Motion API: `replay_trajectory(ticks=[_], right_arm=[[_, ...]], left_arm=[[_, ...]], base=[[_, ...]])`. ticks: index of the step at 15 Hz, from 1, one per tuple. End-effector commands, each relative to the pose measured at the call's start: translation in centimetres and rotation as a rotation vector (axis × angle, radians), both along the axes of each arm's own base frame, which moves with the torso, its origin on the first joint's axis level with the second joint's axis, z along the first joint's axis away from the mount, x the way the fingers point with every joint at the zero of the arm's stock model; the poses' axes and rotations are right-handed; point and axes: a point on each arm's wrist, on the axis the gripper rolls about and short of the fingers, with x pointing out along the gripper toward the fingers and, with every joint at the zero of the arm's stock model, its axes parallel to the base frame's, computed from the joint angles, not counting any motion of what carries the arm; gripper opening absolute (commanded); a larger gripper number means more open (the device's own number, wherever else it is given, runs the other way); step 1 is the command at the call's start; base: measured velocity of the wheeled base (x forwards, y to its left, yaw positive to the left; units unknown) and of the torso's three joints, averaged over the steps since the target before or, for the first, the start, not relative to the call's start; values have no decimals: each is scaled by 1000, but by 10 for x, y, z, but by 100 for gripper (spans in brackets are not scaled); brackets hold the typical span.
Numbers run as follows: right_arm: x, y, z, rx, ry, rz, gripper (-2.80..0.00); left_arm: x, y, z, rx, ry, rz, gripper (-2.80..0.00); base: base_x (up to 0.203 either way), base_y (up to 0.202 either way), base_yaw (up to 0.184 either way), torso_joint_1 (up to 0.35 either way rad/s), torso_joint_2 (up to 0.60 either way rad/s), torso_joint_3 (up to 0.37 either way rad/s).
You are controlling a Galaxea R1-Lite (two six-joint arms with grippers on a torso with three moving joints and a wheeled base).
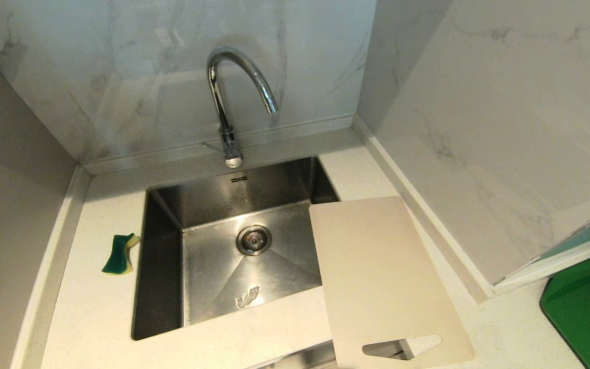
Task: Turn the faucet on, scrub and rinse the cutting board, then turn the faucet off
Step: Turn on the tap
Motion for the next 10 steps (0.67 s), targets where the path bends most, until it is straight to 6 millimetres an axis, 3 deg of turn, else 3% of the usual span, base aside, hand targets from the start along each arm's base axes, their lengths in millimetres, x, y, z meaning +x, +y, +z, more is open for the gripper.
replay_trajectory(ticks=[1, 7, 10], right_arm=[[0, 0, 0, 1, 1, 0, -280], [0, 0, 0, 0, 1, 0, -280], [0, 0, 0, 0, 1, 0, -280]], left_arm=[[0, 0, -1, 5, 1, 0, -280], [-1, 0, 6, 21, -28, 0, -280], [-15, 0, 51, 20, -127, 3, -280]], base=[[0, 0, 0, 0, 0, 0], [0, 0, 0, 0, 0, 0], [0, 0, 0, 0, 0, 0]])
